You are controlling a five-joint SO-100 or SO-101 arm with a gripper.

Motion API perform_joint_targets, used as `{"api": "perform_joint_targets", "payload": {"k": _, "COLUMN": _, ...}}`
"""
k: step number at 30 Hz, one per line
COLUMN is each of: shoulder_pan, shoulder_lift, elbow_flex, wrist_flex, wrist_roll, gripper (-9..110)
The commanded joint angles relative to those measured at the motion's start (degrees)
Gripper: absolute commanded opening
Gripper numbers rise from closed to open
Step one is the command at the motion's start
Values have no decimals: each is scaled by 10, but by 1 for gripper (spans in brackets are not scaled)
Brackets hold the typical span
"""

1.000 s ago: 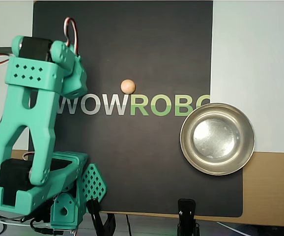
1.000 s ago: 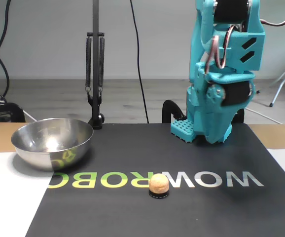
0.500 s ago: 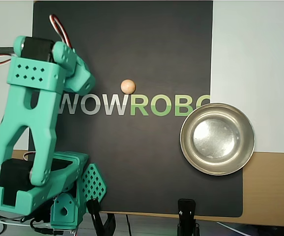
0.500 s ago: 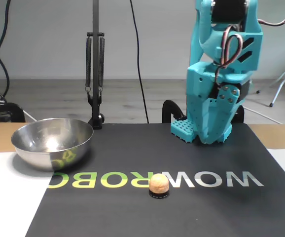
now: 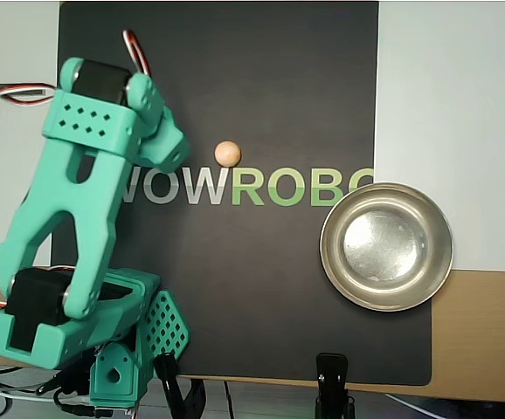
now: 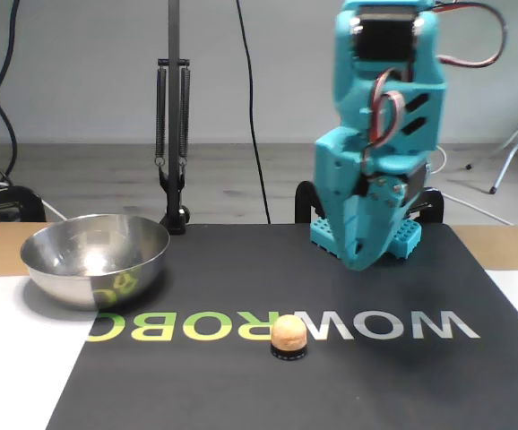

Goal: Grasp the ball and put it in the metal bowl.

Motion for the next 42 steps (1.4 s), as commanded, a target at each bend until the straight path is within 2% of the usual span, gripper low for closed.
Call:
{"api": "perform_joint_targets", "payload": {"k": 1, "shoulder_pan": 5, "shoulder_lift": 4, "elbow_flex": -22, "wrist_flex": -4, "wrist_roll": -4, "gripper": 1}}
{"api": "perform_joint_targets", "payload": {"k": 13, "shoulder_pan": 20, "shoulder_lift": 2, "elbow_flex": -16, "wrist_flex": -48, "wrist_roll": -7, "gripper": 1}}
{"api": "perform_joint_targets", "payload": {"k": 19, "shoulder_pan": 47, "shoulder_lift": 2, "elbow_flex": -14, "wrist_flex": -47, "wrist_roll": -83, "gripper": 0}}
{"api": "perform_joint_targets", "payload": {"k": 29, "shoulder_pan": 94, "shoulder_lift": 3, "elbow_flex": -16, "wrist_flex": -47, "wrist_roll": -112, "gripper": 2}}
{"api": "perform_joint_targets", "payload": {"k": 31, "shoulder_pan": 97, "shoulder_lift": 3, "elbow_flex": -15, "wrist_flex": -47, "wrist_roll": -112, "gripper": 8}}
{"api": "perform_joint_targets", "payload": {"k": 34, "shoulder_pan": 104, "shoulder_lift": 3, "elbow_flex": -15, "wrist_flex": -47, "wrist_roll": -112, "gripper": 25}}
{"api": "perform_joint_targets", "payload": {"k": 36, "shoulder_pan": 104, "shoulder_lift": 3, "elbow_flex": -15, "wrist_flex": -47, "wrist_roll": -112, "gripper": 32}}
{"api": "perform_joint_targets", "payload": {"k": 42, "shoulder_pan": 105, "shoulder_lift": 1, "elbow_flex": -13, "wrist_flex": -47, "wrist_roll": -108, "gripper": 33}}
